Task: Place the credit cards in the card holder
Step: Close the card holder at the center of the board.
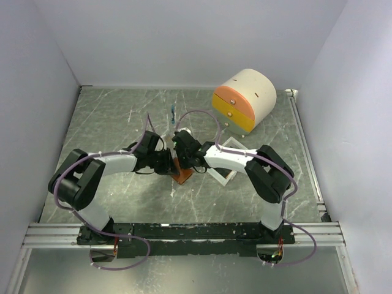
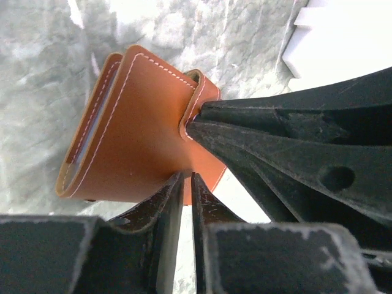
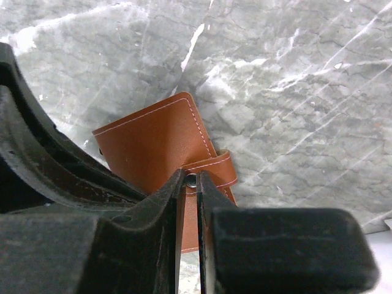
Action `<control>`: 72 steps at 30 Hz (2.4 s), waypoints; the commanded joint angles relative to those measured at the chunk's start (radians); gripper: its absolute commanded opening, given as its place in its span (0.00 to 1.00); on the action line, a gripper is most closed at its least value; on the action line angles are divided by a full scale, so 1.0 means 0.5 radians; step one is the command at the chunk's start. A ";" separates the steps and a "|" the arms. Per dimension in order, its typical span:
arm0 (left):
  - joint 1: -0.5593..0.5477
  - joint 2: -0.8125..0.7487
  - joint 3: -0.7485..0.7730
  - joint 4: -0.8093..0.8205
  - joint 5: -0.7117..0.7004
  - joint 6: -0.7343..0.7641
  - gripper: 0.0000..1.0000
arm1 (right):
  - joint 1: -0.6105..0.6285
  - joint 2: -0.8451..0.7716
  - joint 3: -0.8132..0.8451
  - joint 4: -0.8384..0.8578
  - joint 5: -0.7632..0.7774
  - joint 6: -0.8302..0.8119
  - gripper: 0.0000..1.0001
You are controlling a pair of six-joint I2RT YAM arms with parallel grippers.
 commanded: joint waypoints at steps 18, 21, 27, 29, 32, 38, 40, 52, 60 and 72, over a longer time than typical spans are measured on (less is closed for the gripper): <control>0.207 -0.527 -0.292 -0.326 -0.239 0.053 0.39 | 0.022 -0.110 -0.520 0.385 -0.695 0.333 0.12; 0.207 -0.488 -0.301 -0.266 -0.222 0.070 0.36 | 0.021 -0.118 -0.536 0.435 -0.728 0.360 0.12; 0.207 -0.321 -0.224 -0.335 -0.265 0.155 0.34 | -0.029 -0.178 -0.514 0.410 -0.726 0.337 0.13; 0.208 -0.298 -0.231 -0.325 -0.253 0.170 0.34 | -0.066 -0.204 -0.502 0.399 -0.736 0.324 0.13; 0.205 -0.263 -0.219 -0.332 -0.230 0.202 0.34 | -0.104 -0.207 -0.465 0.361 -0.730 0.295 0.13; 0.201 -0.267 -0.215 -0.327 -0.210 0.206 0.34 | -0.136 -0.168 -0.401 0.351 -0.754 0.283 0.13; 0.203 -0.268 -0.219 -0.313 -0.196 0.196 0.34 | -0.137 -0.146 -0.392 0.365 -0.775 0.285 0.13; 0.184 -0.233 -0.236 -0.253 -0.162 0.154 0.33 | -0.099 -0.119 -0.469 0.522 -0.818 0.385 0.13; 0.171 -0.239 -0.242 -0.245 -0.158 0.145 0.33 | -0.066 -0.100 -0.465 0.577 -0.786 0.444 0.13; 0.148 -0.224 -0.278 -0.193 -0.139 0.124 0.33 | -0.028 -0.109 -0.446 0.551 -0.573 0.464 0.12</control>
